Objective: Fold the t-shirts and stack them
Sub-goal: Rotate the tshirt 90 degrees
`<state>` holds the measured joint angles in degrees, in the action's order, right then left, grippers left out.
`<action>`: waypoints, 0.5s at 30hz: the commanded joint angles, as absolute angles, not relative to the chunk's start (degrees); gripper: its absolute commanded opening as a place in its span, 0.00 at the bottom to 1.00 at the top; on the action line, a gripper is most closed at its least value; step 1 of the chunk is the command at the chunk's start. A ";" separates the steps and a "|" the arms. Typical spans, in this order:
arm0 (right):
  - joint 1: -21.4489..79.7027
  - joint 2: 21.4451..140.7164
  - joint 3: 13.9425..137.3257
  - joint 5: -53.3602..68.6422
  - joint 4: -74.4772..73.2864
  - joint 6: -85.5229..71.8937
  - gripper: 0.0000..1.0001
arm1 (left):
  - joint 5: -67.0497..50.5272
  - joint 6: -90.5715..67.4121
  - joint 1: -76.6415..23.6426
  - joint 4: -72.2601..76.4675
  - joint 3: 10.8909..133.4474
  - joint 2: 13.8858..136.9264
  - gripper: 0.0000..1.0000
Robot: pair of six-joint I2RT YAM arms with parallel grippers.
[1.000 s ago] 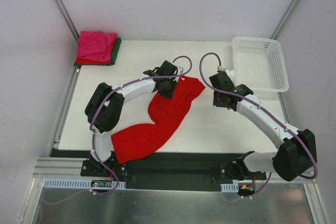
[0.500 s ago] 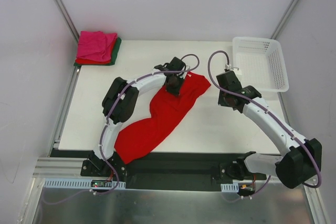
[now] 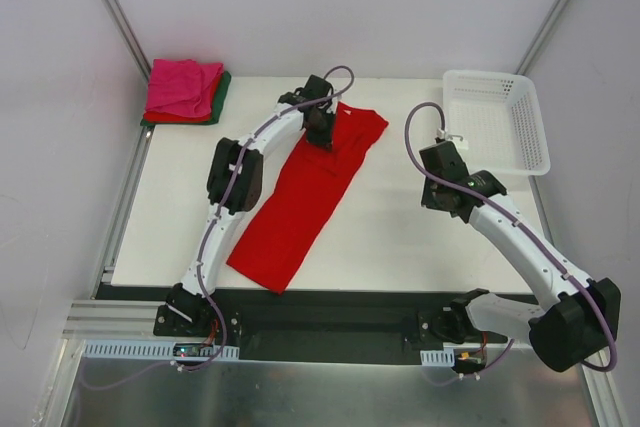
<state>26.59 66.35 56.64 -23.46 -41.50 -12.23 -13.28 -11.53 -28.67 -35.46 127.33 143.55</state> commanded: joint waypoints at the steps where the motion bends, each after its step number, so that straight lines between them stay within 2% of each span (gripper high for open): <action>1: 26.19 64.60 56.34 -23.12 -43.15 -13.62 0.01 | -12.83 -13.44 -24.35 -39.55 131.83 146.69 0.00; 15: 26.19 64.07 55.99 -23.65 -44.39 -13.62 0.01 | -17.48 -15.21 -16.79 -38.76 137.81 148.10 0.00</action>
